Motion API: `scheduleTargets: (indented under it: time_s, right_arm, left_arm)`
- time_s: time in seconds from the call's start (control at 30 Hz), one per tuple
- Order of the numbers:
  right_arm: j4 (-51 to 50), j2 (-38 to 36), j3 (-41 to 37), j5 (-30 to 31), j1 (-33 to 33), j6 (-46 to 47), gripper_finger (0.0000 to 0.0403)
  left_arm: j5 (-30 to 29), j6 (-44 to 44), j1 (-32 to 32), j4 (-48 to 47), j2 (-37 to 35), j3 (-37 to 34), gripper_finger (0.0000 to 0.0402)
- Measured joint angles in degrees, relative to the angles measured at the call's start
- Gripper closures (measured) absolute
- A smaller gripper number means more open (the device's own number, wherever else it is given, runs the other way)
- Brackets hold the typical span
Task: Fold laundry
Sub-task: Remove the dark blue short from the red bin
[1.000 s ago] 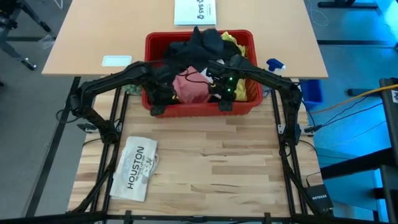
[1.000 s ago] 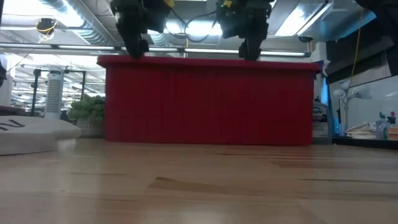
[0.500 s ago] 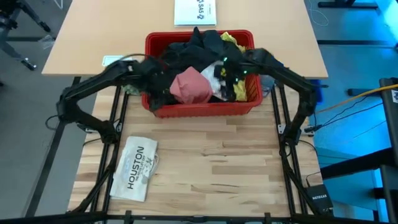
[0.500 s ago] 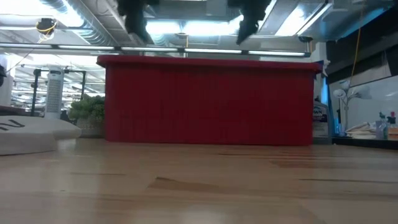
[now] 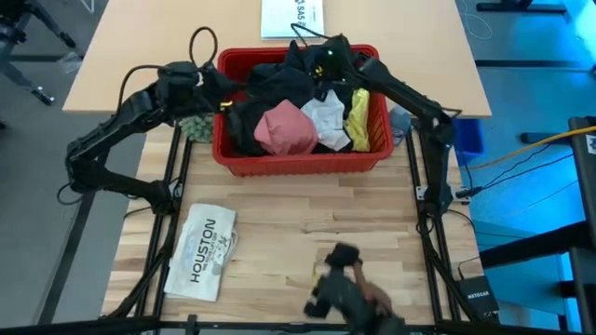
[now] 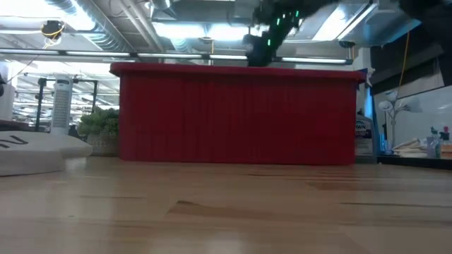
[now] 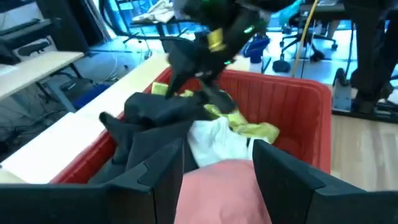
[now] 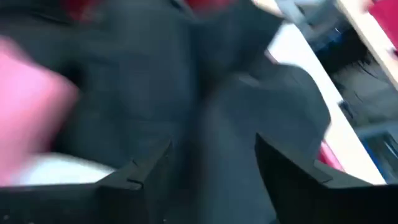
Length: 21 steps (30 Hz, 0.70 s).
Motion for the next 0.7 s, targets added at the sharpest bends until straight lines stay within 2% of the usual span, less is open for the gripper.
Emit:
scheduleTargets:
  time_s: [0.13,0.27,0.33,0.37,0.47,0.5,0.6,0.7]
  right_arm:
    - [2.93,5.11,-0.01,0.49,-4.74,1.0,0.0145]
    - [3.4,8.62,-0.01,0.66,-6.94,9.93,0.0135]
    - [2.03,9.22,-0.03,-0.14,-7.05,14.27,0.0173]
    - [1.39,9.21,-0.04,-1.61,-6.97,15.46,0.021]
    - [0.84,7.28,-0.04,-8.32,-6.03,16.55,0.0356]
    - [1.14,5.94,-0.01,-9.62,-5.46,16.61,0.0376]
    - [0.06,2.08,3.17,-11.68,-3.45,18.05,0.0393]
    - [-2.94,-1.81,9.72,-13.54,-1.4,17.87,0.0398]
  left_arm:
    - [-0.19,0.89,0.82,-3.05,1.04,-0.04,0.0219]
    - [-0.18,2.31,2.25,-4.2,1.46,-0.07,0.0219]
    - [-0.21,2.63,2.9,-3.92,1.55,-0.07,0.0219]
    - [-0.2,2.64,3.26,-3.96,1.57,-0.07,0.0219]
    - [-0.2,2.78,4.53,-3.82,1.59,-0.07,0.0219]
    - [-0.2,2.98,4.9,-3.79,1.58,-0.07,0.0219]
    - [-0.2,3.52,6.08,-3.77,1.59,-0.07,0.0219]
    - [-0.2,3.8,7.15,-3.72,1.59,-0.07,0.0219]
